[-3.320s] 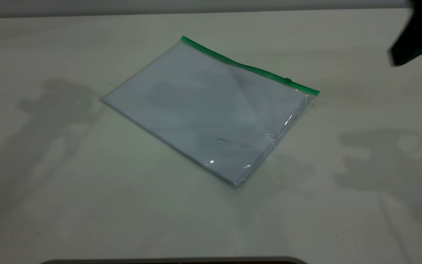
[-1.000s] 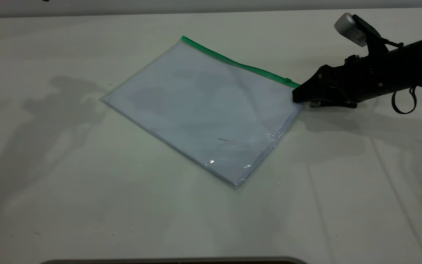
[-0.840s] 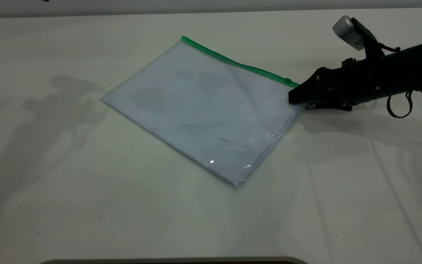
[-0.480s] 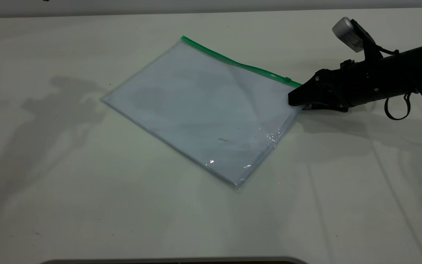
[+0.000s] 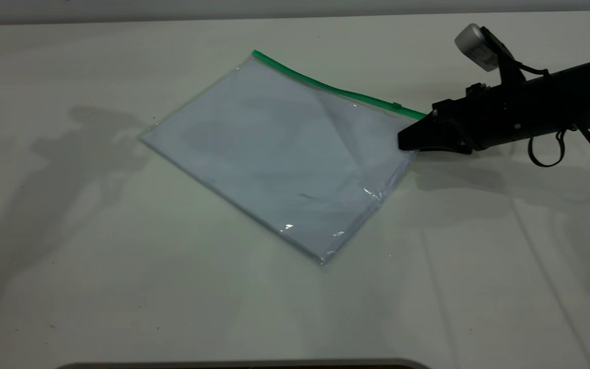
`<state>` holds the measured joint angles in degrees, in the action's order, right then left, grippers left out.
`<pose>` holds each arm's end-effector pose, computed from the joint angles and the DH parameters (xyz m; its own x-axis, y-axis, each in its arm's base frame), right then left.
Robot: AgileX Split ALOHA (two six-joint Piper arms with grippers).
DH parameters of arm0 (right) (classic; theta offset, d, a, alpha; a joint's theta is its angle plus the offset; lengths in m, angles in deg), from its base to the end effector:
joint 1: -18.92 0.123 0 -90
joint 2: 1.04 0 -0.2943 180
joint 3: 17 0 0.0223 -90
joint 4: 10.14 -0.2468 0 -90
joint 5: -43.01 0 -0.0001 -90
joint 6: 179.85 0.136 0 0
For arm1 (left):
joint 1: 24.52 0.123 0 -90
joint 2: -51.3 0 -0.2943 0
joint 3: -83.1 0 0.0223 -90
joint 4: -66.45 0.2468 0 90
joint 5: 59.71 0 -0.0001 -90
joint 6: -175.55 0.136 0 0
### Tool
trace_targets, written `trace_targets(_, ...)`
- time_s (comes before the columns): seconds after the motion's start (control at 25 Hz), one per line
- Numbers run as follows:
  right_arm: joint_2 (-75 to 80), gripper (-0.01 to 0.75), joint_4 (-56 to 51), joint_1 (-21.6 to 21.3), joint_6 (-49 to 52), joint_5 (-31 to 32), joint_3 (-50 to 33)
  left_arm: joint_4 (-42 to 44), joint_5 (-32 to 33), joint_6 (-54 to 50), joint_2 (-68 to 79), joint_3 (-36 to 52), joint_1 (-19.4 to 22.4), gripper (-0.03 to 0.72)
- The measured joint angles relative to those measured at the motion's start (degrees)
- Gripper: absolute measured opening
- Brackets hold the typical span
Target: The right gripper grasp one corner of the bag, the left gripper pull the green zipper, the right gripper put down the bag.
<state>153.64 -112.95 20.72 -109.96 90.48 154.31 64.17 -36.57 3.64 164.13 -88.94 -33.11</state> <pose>0.4023 0.1105 -0.0629 -0.8532 -0.0453 -0.5196 -0.4061 0.6828 0.6074 0.4126 -0.0645 0.1771 -0.7782 0.2231 -0.5871 0.2410 0.9693 0.0489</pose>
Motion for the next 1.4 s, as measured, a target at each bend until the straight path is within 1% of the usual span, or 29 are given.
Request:
trace_targets(0.08, 0.0, 0.035, 0.0, 0.3, -0.6, 1.1, 0.0, 0.1, -0.9, 0.0, 0.0, 0.0, 0.0, 0.547)
trace_targets(0.24, -1.3, 0.034, 0.5, 0.5, -1.0, 1.2, 0.0, 0.2, -4.3, 1.6, 0.0, 0.0, 0.0, 0.547)
trace_targets(0.4, -5.7, 0.034, 2.5, 0.6, -1.4, 0.7, 0.0, 0.2, -5.2, 2.5, 0.0, 0.0, -0.1, 0.547)
trace_targets(0.48, -8.9, 0.034, 4.0, 0.6, -1.6, -0.5, 0.0, 0.2, -5.9, 2.5, 0.1, 0.0, -0.5, 0.547)
trace_targets(0.56, -11.6, 0.034, 5.4, 1.2, -1.8, -2.4, -0.1, 0.2, -7.2, 3.4, 0.7, 0.0, -1.9, 0.547)
trace_targets(0.76, -15.8, 0.034, 8.2, 3.9, -2.0, -5.2, -0.1, 0.2, -12.2, 11.1, 3.8, 0.0, -8.1, 0.547)
trace_targets(0.88, -16.6, 0.034, 8.8, 5.8, -2.0, -7.6, -0.2, 0.2, -16.6, 14.9, 5.0, -0.2, -9.9, 0.547)
trace_targets(0.92, -16.6, 0.034, 8.9, 6.4, -2.0, -8.6, -0.2, 0.2, -16.8, 15.4, 5.5, -0.9, -10.0, 0.547)
trace_targets(1.0, -16.6, 0.034, 9.1, 7.4, -2.0, -10.1, -0.2, 0.1, -15.0, 15.7, 6.9, -3.0, -10.1, 0.547)
trace_targets(1.08, -16.6, 0.034, 9.2, 7.9, -2.0, -10.7, -0.3, -0.4, -10.6, 15.7, 8.7, -6.3, -10.2, 0.547)
trace_targets(1.24, -16.6, 0.034, 9.4, 7.9, -2.0, -10.8, -0.3, -2.1, 0.5, 15.9, 13.3, -13.9, -10.2, 0.547)
trace_targets(1.4, -16.6, 0.034, 9.8, 7.9, -2.0, -10.8, -0.3, -3.8, 6.6, 16.7, 17.5, -22.9, -10.2, 0.547)
